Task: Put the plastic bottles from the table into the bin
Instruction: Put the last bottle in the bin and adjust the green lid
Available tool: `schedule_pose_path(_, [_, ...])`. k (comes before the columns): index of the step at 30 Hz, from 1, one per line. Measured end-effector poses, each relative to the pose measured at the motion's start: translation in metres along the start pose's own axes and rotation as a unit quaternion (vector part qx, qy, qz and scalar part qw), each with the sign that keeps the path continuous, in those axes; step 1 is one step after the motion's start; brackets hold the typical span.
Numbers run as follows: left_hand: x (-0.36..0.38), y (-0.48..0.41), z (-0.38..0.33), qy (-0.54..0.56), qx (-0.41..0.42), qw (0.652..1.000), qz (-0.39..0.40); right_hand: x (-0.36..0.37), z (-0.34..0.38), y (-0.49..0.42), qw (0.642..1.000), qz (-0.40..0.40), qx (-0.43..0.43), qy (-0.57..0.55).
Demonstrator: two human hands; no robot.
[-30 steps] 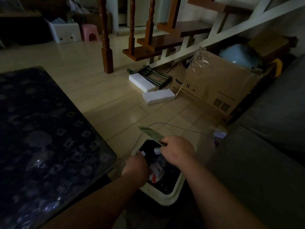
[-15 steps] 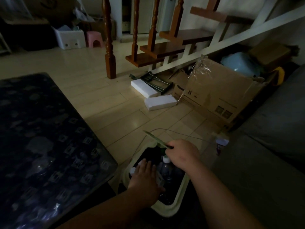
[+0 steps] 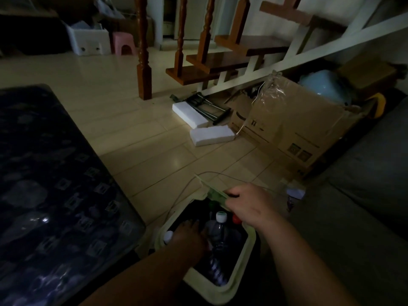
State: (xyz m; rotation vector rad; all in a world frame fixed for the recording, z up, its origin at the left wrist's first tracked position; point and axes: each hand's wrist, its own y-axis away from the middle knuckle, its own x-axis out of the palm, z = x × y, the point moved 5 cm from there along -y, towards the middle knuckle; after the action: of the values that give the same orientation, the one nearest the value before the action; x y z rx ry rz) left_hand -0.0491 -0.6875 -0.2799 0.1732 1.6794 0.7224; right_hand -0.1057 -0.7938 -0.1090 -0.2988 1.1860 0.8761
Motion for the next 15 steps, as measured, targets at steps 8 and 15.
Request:
schedule_pose_path(8, [-0.039,0.063,0.000,-0.050,-0.034,0.995,-0.085,-0.004,0.010,0.007,1.000,0.006,0.020,0.003])
schedule_pose_path(15, [-0.033,0.057,0.014,-0.014,-0.077,0.996,-0.046,-0.001,0.012,0.005,1.000,0.012,0.004,0.018])
